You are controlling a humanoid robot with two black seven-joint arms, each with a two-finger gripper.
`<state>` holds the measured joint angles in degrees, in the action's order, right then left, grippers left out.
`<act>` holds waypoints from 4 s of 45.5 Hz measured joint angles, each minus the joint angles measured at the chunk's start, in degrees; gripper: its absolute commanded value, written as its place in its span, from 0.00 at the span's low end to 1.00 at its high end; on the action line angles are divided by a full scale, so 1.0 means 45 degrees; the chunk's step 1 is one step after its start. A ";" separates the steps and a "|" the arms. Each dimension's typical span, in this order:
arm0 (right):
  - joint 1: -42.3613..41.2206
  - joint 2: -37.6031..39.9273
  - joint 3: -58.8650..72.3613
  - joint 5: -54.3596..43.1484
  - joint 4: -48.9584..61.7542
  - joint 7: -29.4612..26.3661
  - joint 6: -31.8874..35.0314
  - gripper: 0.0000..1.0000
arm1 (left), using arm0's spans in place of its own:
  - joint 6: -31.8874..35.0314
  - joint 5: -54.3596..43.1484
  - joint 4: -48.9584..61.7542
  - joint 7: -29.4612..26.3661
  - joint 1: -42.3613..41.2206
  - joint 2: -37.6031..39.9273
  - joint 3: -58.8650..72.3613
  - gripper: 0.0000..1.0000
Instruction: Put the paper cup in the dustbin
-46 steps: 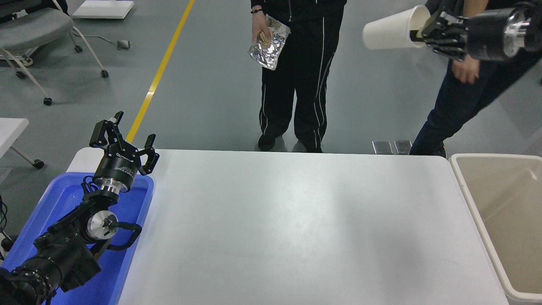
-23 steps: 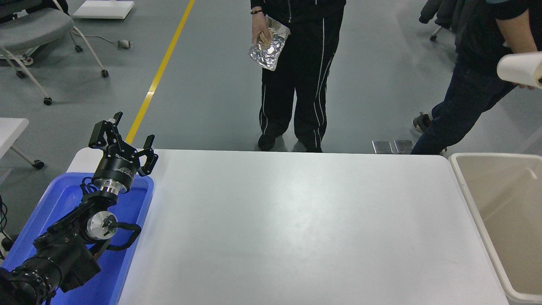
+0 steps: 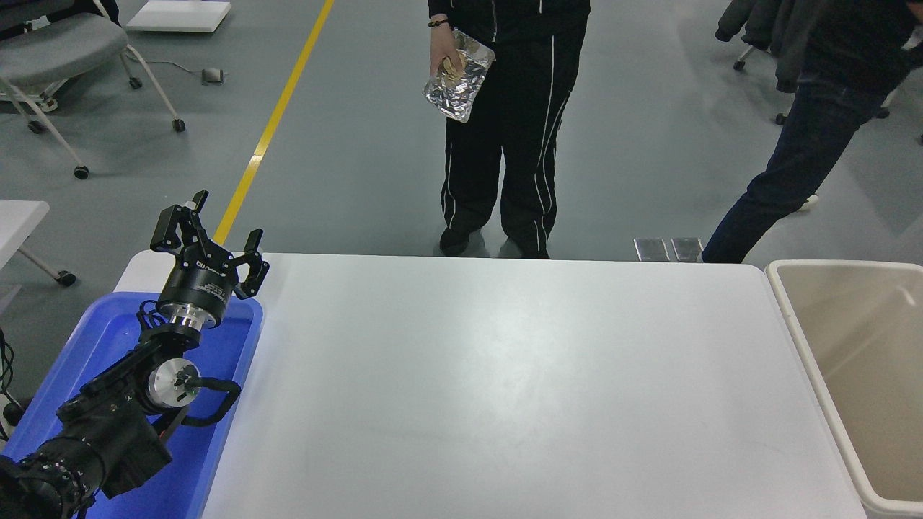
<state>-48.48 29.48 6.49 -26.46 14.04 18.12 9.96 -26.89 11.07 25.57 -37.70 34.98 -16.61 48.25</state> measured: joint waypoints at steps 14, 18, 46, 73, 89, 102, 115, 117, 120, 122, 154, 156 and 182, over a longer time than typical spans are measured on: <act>0.1750 -0.0854 -0.0061 0.0918 0.0018 -0.1082 -0.1816 0.00 | 0.0000 -0.0001 -0.0001 0.0000 0.0000 0.0001 0.0000 1.00; 0.2094 -0.0960 -0.0077 0.1231 0.0019 -0.1290 -0.2102 0.00 | 0.0000 0.0001 -0.0001 0.0000 0.0000 0.0001 0.0000 1.00; 0.3312 -0.2161 -0.0112 0.1944 -0.0109 -0.1683 -0.2628 0.65 | 0.0000 0.0000 -0.0002 0.0000 0.0000 0.0001 0.0000 1.00; 0.2430 -0.2856 -0.0090 0.1990 -0.0128 -0.1660 -0.3880 0.99 | 0.0000 0.0002 0.0000 0.0000 0.0000 0.0000 0.0000 1.00; -0.1227 -0.2809 -0.0028 0.2015 -0.0115 -0.1605 -0.3959 0.99 | 0.0000 0.0002 -0.0002 0.0000 0.0000 0.0000 0.0001 1.00; -0.5001 -0.2556 -0.0179 0.2182 -0.1236 -0.1597 -0.3601 0.99 | 0.0000 0.0003 0.0001 0.0000 0.0000 0.0001 0.0001 1.00; -0.7588 -0.2026 -0.1956 0.4329 -0.2571 -0.1982 -0.1461 0.99 | 0.0000 0.0002 0.0000 0.0000 0.0000 0.0001 0.0001 1.00; -0.7781 -0.1979 -0.2255 0.4694 -0.2673 -0.2016 -0.1121 0.99 | 0.0000 -0.0001 -0.0001 0.0000 0.0001 0.0000 0.0001 1.00; -0.7958 -0.1927 -0.2704 0.5181 -0.2815 -0.2036 -0.0720 0.99 | 0.0000 0.0002 -0.0002 0.0000 0.0000 0.0000 0.0001 1.00; -0.7974 -0.1900 -0.3008 0.5443 -0.2914 -0.2031 -0.0514 0.99 | 0.0000 0.0000 -0.0003 0.0000 0.0000 0.0001 0.0001 1.00; -0.3108 -0.1891 -0.6754 0.6696 -0.6738 0.2986 0.0533 0.99 | 0.0000 -0.0001 -0.0005 -0.0001 0.0001 0.0000 0.0000 1.00; -0.2699 -0.1938 -0.6854 0.6691 -0.6848 0.3166 0.0547 0.99 | 0.0000 0.0003 -0.0007 0.0000 -0.0001 0.0001 0.0000 1.00; 0.0216 -0.1926 -0.8294 0.6663 -0.9136 0.3764 0.0643 0.99 | 0.0000 0.0002 -0.0003 0.0000 -0.0001 0.0000 0.0000 1.00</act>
<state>-47.51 20.82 -30.83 3.53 -27.07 35.06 12.85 -26.89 11.08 25.55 -37.70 34.98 -16.61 48.25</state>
